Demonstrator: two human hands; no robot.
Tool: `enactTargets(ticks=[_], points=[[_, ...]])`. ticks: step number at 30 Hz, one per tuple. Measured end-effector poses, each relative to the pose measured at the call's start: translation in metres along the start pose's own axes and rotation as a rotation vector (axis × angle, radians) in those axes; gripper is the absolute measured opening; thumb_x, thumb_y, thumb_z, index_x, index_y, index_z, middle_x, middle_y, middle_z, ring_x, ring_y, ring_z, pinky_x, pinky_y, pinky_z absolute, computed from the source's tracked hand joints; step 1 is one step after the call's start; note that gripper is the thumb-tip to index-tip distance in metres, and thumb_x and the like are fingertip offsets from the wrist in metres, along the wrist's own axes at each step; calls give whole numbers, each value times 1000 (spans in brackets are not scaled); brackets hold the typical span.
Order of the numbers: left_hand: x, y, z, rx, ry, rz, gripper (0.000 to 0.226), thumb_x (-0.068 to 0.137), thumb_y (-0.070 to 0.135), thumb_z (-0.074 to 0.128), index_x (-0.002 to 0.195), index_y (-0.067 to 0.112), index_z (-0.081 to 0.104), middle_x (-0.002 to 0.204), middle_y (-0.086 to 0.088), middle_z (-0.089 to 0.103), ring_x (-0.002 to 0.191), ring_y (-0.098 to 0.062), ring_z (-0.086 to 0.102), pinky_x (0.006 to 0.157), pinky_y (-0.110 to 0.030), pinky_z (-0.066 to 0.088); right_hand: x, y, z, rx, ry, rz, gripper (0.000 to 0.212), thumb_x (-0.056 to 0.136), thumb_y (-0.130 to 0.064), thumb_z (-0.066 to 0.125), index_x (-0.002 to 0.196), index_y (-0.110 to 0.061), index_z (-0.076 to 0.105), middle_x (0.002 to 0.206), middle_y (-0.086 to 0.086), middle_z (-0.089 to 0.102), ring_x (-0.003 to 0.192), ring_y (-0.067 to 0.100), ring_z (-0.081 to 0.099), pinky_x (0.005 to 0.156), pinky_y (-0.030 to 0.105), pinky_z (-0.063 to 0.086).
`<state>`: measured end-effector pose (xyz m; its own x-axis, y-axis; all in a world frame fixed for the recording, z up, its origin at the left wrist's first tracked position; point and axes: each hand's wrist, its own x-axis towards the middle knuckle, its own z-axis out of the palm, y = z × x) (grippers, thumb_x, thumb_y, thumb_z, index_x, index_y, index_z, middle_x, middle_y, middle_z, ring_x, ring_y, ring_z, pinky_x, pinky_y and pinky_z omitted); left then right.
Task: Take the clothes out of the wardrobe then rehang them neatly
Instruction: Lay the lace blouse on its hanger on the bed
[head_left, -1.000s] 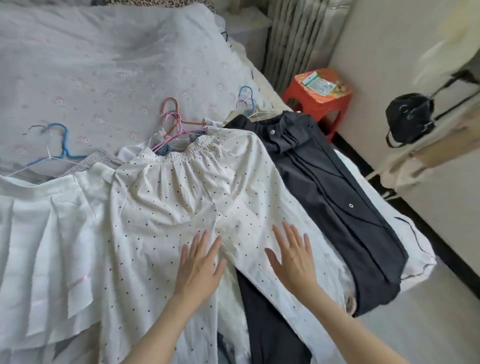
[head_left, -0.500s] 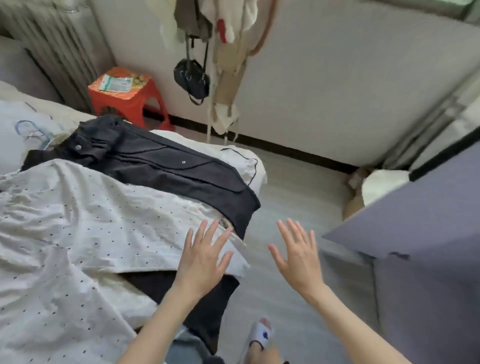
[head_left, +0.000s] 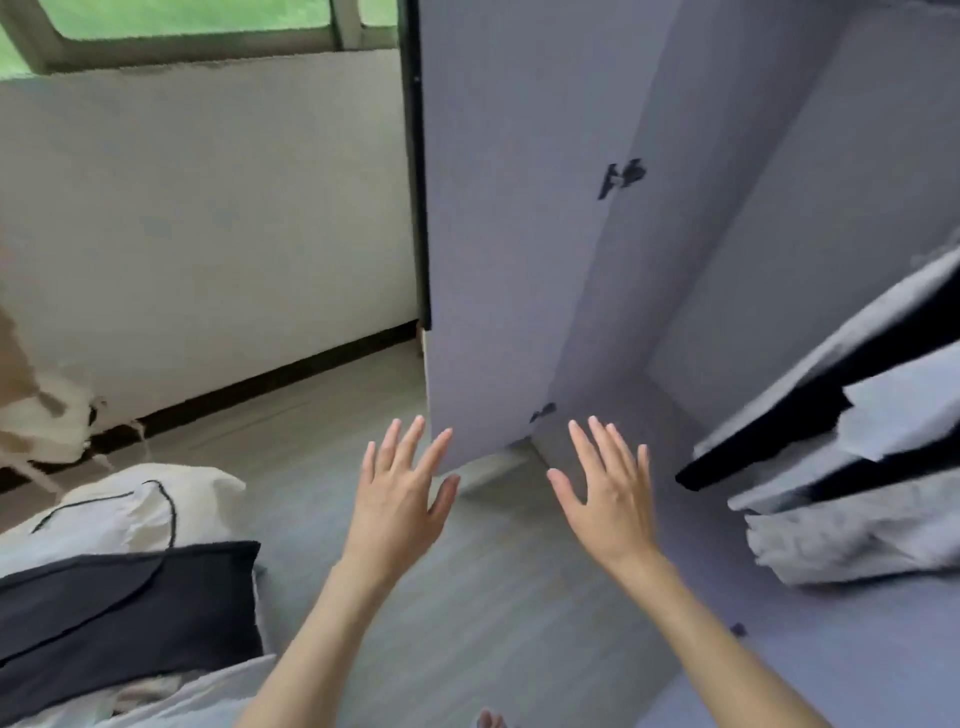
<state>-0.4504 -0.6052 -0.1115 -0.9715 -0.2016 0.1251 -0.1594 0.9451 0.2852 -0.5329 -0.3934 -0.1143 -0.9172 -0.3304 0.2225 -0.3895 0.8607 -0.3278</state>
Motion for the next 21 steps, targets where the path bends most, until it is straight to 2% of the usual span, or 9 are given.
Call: enactTargets(ticks=[5,10,13,17,21], points=[[65,82,28,-59,-46,229,54,93,49,25,131,20,50,136,-13,50,126,-38,44,98,-52,38,21,74,-41,-48,151,219,60,85,-49,37,130,-11,53,132,15,53,124,34,49,100,60,32],[117,138,47,-101,-69,411,50,91,44,31,131,20,50,136,-11,50,127,-36,42,98,-52,39,23,119,-61,-62,256,424,59,86,-48,37,128,-11,54,130,14,55,121,33,51,97,60,35],[146,163,56,-122,-96,503,54,95,50,20,132,21,49,137,-11,49,129,-36,41,100,-51,36,24,139,-67,-72,280,505,58,87,-47,37,128,-11,54,130,13,55,121,32,52,97,61,38],[186,193,69,-150,-115,624,49,91,44,32,131,21,49,136,-11,50,128,-36,43,100,-52,35,40,167,-81,-130,319,604,58,87,-46,35,128,-10,54,128,13,57,121,32,51,97,60,37],[231,216,72,-150,-127,753,50,90,42,33,130,19,52,133,-11,53,125,-36,47,98,-51,36,64,188,-99,-153,348,688,60,89,-46,30,134,-11,48,137,13,49,130,32,41,106,55,29]])
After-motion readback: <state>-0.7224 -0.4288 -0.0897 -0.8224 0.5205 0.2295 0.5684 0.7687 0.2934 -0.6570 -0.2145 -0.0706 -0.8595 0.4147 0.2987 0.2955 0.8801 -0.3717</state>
